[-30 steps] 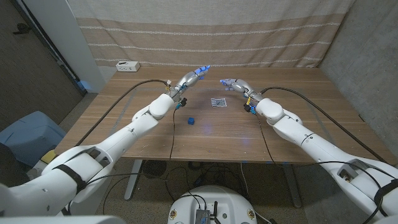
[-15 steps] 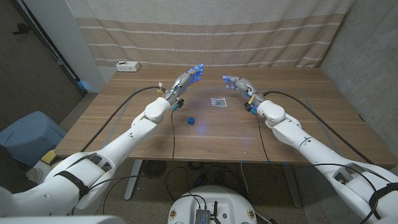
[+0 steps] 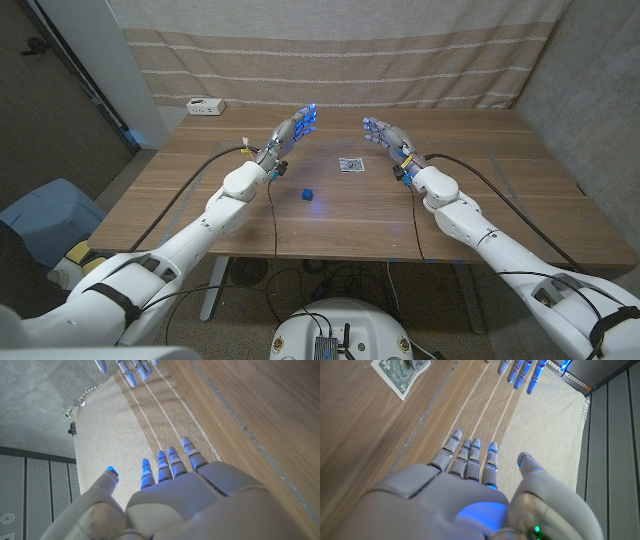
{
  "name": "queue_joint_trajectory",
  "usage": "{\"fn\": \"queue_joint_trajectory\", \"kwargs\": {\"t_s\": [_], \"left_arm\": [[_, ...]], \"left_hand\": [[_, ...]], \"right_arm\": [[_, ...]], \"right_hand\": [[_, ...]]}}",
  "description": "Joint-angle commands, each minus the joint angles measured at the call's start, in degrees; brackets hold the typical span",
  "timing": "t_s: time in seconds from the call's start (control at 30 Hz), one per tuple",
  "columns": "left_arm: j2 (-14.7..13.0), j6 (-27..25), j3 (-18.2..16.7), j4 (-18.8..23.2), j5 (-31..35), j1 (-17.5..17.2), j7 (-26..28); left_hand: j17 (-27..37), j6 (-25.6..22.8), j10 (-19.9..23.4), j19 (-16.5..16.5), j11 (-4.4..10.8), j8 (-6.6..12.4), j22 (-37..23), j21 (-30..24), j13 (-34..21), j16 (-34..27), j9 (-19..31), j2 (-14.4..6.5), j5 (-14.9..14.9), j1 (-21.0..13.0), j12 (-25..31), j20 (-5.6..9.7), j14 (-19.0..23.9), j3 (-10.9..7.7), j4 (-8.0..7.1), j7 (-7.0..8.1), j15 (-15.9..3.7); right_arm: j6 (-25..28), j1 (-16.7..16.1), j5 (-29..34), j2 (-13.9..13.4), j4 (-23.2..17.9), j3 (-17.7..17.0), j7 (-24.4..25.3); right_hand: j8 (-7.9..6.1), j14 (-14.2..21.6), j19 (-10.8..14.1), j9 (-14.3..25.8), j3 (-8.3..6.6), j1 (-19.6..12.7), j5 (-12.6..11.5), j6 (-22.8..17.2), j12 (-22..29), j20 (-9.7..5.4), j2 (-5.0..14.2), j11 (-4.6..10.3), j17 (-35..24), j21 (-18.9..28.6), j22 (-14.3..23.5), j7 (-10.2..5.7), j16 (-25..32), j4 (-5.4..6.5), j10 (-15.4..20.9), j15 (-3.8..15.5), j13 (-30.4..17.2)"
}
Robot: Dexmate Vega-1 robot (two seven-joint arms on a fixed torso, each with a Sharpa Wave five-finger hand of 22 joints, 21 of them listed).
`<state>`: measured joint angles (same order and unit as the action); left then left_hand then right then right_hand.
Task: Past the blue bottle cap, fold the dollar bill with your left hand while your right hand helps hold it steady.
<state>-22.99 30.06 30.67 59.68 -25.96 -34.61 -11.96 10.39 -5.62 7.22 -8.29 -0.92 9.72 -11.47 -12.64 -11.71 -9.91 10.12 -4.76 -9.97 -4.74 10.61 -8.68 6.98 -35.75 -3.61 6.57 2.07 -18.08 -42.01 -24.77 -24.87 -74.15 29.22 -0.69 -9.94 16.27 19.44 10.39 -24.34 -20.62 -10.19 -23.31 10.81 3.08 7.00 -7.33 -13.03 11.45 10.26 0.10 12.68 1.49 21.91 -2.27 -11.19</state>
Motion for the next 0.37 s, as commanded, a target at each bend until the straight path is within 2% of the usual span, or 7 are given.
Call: {"fn": "queue_joint_trajectory", "kwargs": {"t_s": [0.03, 0.2, 0.37], "left_arm": [[0.2, 0.9, -2.4, -3.0, -4.8, -0.4, -4.7], [-0.5, 0.3, -3.1, -3.2, -5.1, -0.9, -4.0], [0.0, -1.0, -3.3, -6.0, -5.7, 0.1, -4.2]], "left_hand": [[-0.1, 0.5, -0.3, 0.4, -0.22, 0.45, -0.2, 0.0, -0.1, 0.0, 0.1, 0.5, -0.4, -0.3, 0.4, 0.21, -0.5, -0.21, 0.50, 0.16, 0.02], [-0.1, 0.5, -0.2, 0.3, -0.20, 0.50, -0.2, 0.0, -0.1, -0.1, 0.1, 0.5, -0.4, -0.4, 0.5, 0.33, -0.5, -0.20, 0.62, 0.17, -0.25], [-0.1, 0.6, -0.4, 0.3, -0.29, 0.50, -0.2, 0.0, 0.0, -0.2, 0.1, 0.5, -0.4, -0.5, 0.5, 0.47, -0.4, -0.22, 0.72, 0.13, -0.33]], "right_arm": [[-4.1, -2.4, -5.1, 1.6, 0.1, -3.7, 2.1], [-4.0, -4.5, -2.8, 0.9, -3.3, -5.0, 8.1], [-9.9, -4.9, -3.4, 3.6, -1.3, -4.6, 6.4]], "right_hand": [[-0.51, 0.5, 0.0, 0.2, 0.31, 0.0, -0.4, 0.1, 0.4, 0.57, -1.16, -0.56, 0.1, -0.1, 0.1, 0.36, -0.1, -0.24, 0.4, -0.37, -0.2], [-0.66, 0.9, 0.1, 0.2, 0.54, 0.4, -0.4, -0.1, 0.7, 0.71, -1.43, -0.83, 0.2, 0.0, 0.1, 0.63, 0.0, -0.25, 1.0, -0.62, -0.2], [-0.87, 1.2, 0.4, 0.2, 0.47, 0.5, -0.5, -0.6, 0.7, 0.79, -1.34, -0.85, 0.3, 0.2, 0.1, 0.86, 0.0, -0.35, 1.2, -0.63, -0.1]]}}
